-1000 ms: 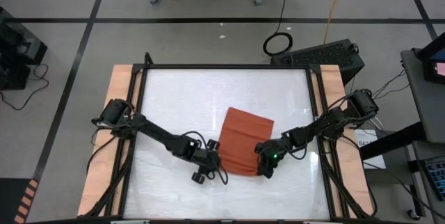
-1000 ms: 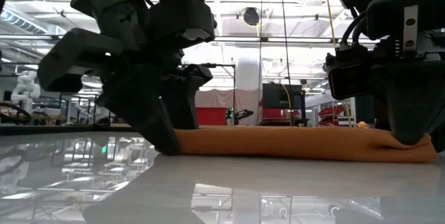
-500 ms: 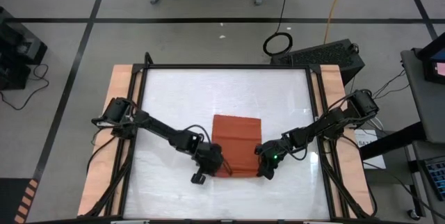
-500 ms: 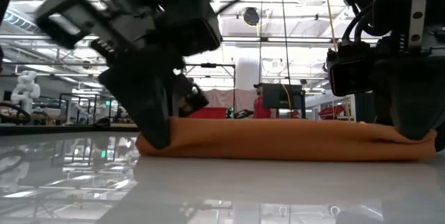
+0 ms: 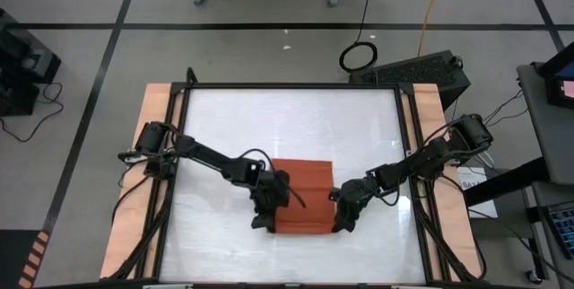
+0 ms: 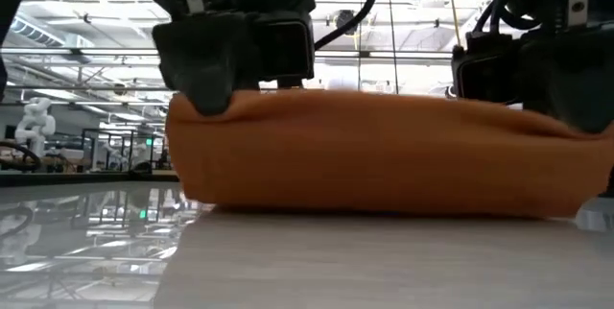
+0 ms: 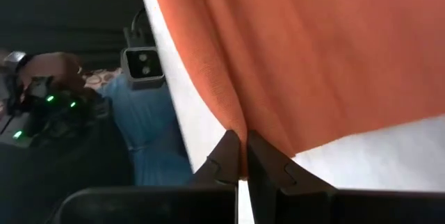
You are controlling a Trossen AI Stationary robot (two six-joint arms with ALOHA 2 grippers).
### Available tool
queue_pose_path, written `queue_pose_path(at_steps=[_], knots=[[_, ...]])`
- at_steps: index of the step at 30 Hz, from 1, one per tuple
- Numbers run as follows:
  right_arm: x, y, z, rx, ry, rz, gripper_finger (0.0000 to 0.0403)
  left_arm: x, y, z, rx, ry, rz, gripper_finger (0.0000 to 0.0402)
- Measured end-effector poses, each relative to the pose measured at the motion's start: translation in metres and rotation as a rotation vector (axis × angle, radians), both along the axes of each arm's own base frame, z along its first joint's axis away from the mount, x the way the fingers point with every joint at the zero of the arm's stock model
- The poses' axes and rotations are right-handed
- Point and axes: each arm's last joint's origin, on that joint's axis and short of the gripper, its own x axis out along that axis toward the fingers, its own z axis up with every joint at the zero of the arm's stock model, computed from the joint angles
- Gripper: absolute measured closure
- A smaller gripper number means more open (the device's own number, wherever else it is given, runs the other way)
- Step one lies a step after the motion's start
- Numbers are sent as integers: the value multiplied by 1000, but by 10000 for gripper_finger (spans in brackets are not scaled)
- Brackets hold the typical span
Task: Roll towel into tight, uniform cylinder
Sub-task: Roll the kitchen towel
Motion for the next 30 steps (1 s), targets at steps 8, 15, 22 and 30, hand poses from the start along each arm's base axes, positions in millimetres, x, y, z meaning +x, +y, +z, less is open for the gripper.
queue_pose_path(at_steps=[8,15,22,30], knots=[[-4,-2,-4,-10,80,13,401,3,1,-14,-30,104,55,386],[-4,-11,-8,-21,123,-2,401,6,3,-31,-40,193,96,386],[-8,-15,-12,-54,137,36,352,3,3,-34,-34,241,110,385],[-8,-12,-11,-106,66,97,270,4,4,-35,-20,241,131,384]])
